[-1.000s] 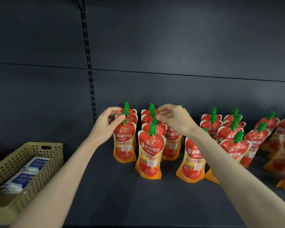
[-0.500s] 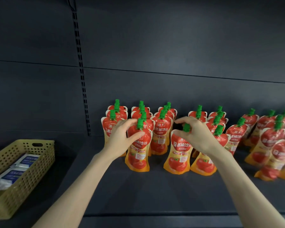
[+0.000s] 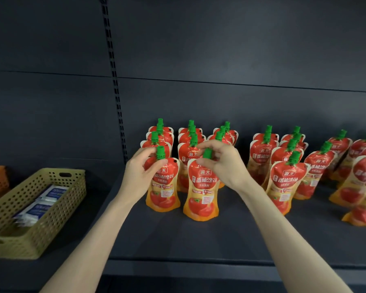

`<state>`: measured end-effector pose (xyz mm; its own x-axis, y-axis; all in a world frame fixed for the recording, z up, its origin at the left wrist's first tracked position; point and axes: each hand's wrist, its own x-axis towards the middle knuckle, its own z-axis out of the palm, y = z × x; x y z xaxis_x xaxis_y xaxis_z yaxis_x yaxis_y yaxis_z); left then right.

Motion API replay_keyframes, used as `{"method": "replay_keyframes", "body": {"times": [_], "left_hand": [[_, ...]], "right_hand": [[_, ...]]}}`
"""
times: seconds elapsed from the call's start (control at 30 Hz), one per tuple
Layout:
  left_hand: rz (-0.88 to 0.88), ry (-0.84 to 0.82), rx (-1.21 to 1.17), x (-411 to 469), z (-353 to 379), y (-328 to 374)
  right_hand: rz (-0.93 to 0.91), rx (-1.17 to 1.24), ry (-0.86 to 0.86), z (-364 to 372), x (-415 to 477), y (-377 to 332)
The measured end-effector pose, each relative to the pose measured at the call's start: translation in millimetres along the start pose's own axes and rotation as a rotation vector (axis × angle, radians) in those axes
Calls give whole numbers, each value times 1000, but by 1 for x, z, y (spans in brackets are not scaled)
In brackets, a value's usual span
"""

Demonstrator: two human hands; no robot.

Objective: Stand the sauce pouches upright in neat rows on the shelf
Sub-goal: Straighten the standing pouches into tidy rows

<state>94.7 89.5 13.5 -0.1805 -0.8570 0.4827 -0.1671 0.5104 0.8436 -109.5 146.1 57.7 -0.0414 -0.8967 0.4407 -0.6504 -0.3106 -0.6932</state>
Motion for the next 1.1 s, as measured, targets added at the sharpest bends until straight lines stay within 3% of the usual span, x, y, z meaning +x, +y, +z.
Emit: {"method": "replay_keyframes", "body": {"times": [0.13,0.3,0.6,0.83,1.1], "left_hand": [[-130,37,-193,-17,5,-14],[-303,-40,-192,-46,14,-51],[-315,-40,-161,-49,5,-72],[-338,-57,-85,-49,4,-79],[-338,-90,-77,-49,3,-81]], "right_hand": [[114,201,157,23,-15,14],[329,517,46,60,-55,55],[297,493,95,86,-48,60],[298,417,-13,93,-60,74],[317,363,15,89,-62,77]]}}
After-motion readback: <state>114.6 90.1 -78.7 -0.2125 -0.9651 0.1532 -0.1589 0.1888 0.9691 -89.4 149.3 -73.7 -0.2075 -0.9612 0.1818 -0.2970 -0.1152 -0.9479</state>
